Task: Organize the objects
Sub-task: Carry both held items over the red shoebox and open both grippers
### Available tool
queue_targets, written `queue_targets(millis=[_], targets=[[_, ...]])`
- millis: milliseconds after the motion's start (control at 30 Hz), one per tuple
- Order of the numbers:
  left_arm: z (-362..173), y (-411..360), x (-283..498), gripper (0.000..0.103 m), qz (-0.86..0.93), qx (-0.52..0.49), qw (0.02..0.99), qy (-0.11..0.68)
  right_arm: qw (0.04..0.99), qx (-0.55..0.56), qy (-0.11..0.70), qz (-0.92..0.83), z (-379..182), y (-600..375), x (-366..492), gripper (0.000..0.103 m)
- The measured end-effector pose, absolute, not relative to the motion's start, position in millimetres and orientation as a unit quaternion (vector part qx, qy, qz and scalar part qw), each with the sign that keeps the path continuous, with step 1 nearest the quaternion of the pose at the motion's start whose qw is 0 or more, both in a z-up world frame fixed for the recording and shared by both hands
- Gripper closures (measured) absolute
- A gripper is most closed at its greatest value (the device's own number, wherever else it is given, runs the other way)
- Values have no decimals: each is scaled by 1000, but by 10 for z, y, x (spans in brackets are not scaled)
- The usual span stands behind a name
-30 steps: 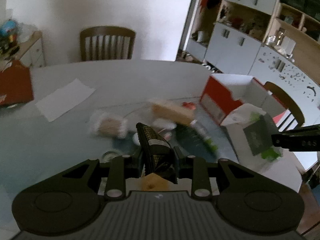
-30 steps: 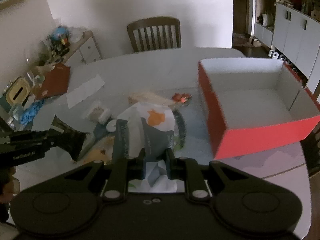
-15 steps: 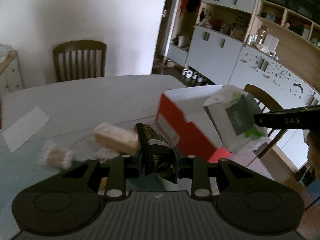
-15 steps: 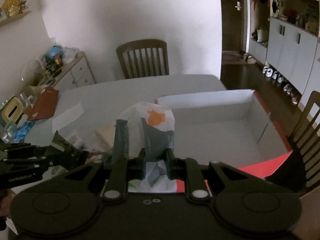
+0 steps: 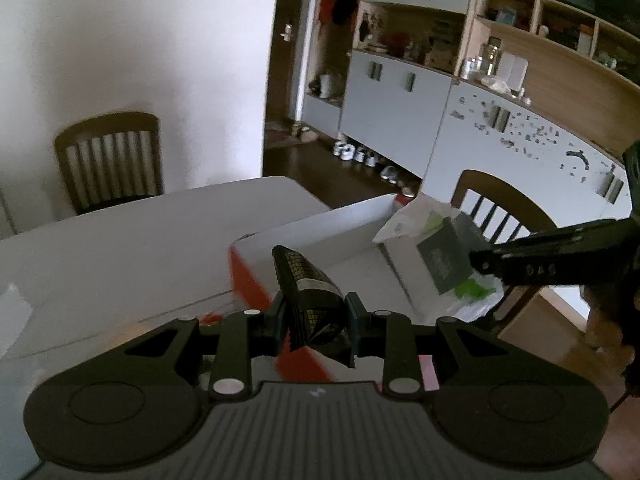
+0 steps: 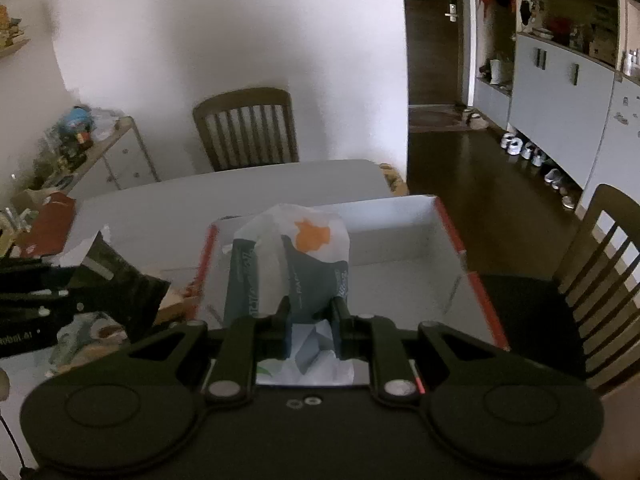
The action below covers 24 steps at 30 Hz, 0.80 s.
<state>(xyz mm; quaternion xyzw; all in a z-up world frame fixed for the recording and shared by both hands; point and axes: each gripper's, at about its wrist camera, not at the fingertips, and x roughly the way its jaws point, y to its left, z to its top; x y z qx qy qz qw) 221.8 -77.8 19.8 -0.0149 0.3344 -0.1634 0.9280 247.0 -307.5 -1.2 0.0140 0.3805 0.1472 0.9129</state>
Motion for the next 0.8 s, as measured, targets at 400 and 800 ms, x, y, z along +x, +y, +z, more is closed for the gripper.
queue_targets(millis=[400, 800], targets=[[-228, -1436, 2929, 75, -172, 15, 909, 380, 899, 15, 419, 123, -432, -3372, 2904, 86], [-874, -1740, 3427, 75, -180, 37, 851, 493, 870, -4, 475, 130, -878, -3388, 3207, 85]])
